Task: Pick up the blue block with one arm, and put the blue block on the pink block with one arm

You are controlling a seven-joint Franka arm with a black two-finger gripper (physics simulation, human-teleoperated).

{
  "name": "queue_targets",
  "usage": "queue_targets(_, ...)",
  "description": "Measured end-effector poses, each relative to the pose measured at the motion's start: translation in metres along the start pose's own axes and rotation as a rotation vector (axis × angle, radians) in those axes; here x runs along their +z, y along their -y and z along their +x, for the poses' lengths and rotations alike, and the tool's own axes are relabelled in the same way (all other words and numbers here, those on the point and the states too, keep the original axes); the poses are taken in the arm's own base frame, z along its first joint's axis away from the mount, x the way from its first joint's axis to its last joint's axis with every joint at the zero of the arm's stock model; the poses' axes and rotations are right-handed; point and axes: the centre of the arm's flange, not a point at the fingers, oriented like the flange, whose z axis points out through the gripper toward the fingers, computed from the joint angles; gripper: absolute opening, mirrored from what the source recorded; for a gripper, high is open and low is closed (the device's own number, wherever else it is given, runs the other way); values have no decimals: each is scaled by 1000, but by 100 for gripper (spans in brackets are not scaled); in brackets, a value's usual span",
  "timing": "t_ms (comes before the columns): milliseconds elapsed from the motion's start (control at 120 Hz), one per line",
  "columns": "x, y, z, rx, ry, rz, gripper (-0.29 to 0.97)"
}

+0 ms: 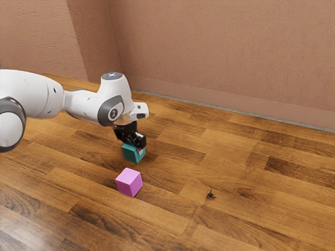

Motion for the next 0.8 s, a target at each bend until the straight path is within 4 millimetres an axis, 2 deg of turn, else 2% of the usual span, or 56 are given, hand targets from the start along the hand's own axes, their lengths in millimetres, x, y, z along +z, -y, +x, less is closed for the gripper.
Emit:
queue_targets(133, -44, -7, -4, 0, -16, 20, 37)
queue_targets(242, -68, -26, -27, 4, 5, 32, 37)
queue_targets(300, -76, -35, -48, 0, 16, 41, 38)
queue_targets(367, -82, -54, -71, 6, 20, 47, 38)
queue_targets(425, -80, -67, -86, 9, 23, 47, 38)
queue_targets(600, -89, -101, -115, 0, -7, 40, 37)
queue_targets(683, -90, -108, -125, -22, -10, 34, 37)
queue_targets(800, -91, -106, -127, -61, -17, 28, 37)
